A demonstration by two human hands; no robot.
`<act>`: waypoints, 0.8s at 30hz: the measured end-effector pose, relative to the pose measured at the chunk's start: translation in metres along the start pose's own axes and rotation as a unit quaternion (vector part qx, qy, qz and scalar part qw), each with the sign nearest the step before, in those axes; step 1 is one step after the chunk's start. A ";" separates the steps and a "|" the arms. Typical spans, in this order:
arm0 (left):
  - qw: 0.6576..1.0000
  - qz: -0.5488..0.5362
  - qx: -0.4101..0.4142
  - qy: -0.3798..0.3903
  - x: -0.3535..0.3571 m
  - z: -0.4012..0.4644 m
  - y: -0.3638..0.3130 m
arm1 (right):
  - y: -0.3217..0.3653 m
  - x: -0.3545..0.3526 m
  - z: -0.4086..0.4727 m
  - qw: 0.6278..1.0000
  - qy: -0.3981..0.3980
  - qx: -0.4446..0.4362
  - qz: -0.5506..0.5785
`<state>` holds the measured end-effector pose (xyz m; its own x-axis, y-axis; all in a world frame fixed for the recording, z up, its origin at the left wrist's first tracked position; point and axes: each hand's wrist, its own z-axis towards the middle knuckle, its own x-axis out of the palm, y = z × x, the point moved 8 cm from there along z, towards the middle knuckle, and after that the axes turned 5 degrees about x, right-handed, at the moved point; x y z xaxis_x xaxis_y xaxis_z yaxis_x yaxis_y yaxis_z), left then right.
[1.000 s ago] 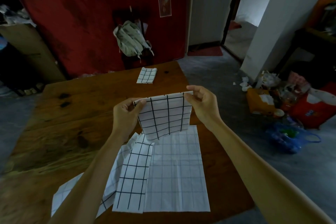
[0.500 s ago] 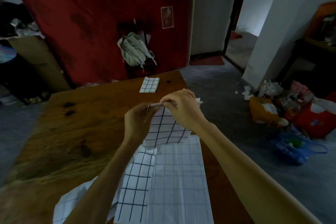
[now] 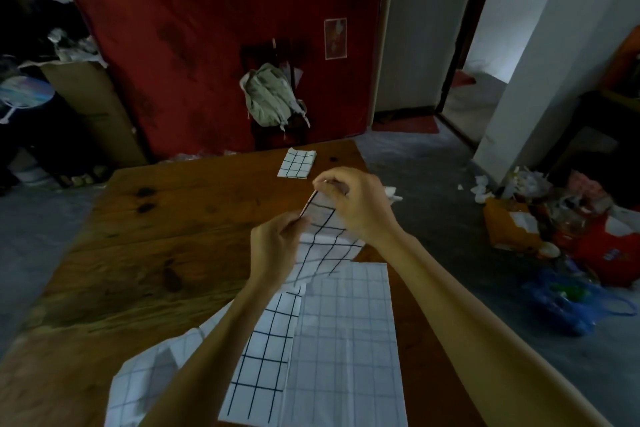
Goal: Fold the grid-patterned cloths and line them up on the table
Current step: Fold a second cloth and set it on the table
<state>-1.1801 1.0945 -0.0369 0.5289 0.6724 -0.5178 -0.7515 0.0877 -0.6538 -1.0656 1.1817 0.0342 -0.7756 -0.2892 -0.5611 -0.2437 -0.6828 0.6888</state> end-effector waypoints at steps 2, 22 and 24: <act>0.999 -0.023 -0.033 0.012 0.004 -0.013 0.020 | -0.003 -0.012 0.000 0.999 -0.030 0.010 0.035; 0.990 0.007 0.022 0.138 0.024 0.006 0.001 | -0.029 -0.005 -0.014 0.999 -0.031 -0.001 -0.036; 0.987 0.016 0.067 0.143 0.031 0.014 -0.020 | -0.027 0.001 -0.016 1.000 -0.019 -0.004 -0.019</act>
<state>-1.1542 1.1235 -0.0318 0.5788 0.4428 -0.6848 -0.8054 0.1785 -0.5653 -1.0502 1.1893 0.0080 -0.7869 -0.2375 -0.5695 -0.2696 -0.6979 0.6636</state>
